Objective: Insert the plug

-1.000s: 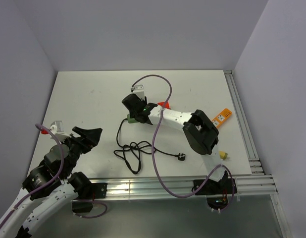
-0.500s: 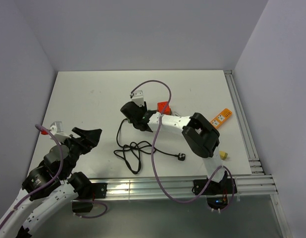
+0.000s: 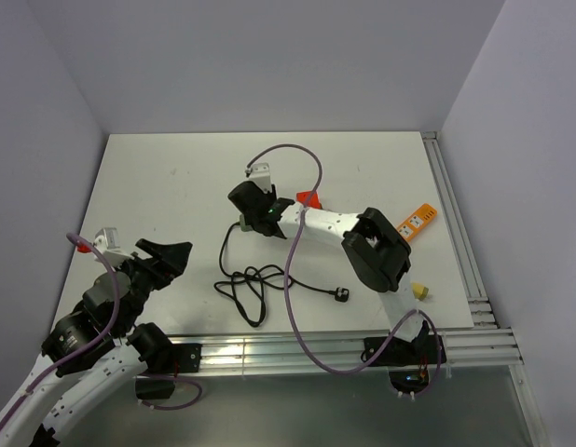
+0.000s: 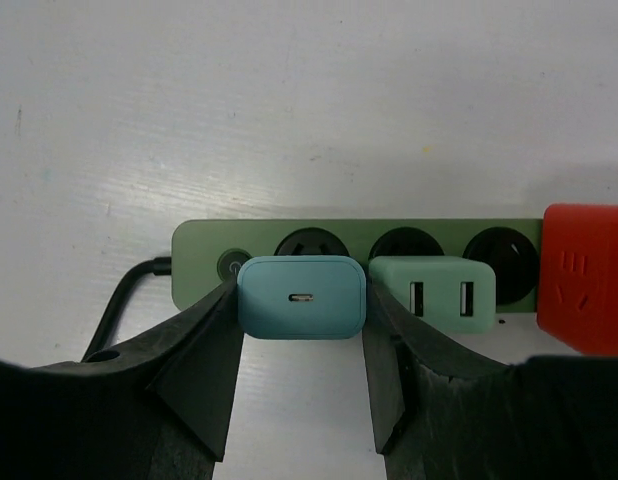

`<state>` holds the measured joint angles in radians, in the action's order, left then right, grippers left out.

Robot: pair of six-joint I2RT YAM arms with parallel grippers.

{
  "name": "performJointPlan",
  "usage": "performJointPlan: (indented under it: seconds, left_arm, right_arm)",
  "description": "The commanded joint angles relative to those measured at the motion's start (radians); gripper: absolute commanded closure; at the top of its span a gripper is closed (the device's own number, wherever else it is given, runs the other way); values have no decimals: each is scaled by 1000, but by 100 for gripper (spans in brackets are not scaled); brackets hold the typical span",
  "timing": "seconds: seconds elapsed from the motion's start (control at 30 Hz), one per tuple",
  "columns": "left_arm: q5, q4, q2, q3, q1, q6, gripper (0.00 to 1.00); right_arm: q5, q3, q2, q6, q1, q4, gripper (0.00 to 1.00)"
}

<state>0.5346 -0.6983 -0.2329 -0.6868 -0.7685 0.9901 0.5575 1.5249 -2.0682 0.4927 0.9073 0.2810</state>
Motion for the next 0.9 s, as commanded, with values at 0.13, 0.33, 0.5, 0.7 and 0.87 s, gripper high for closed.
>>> performJointPlan:
  seconds: [0.13, 0.33, 0.5, 0.7, 0.87]
  left_arm:
    - [-13, 17, 4, -23, 1, 12, 21]
    - [-18, 19, 9, -19, 1, 9, 21]
    - [-15, 16, -3, -31, 1, 7, 21]
    - [-19, 17, 6, -20, 1, 13, 21]
    - [-19, 17, 0, -28, 1, 12, 21]
  right_arm:
    - [-215, -126, -162, 55, -39, 123, 100]
    - [-219, -186, -162, 75, -15, 93, 100]
    - [-166, -166, -136, 63, -10, 103, 100]
    - [-76, -63, -83, 20, -8, 148, 86]
    - [-65, 61, -82, -2, -7, 219, 66]
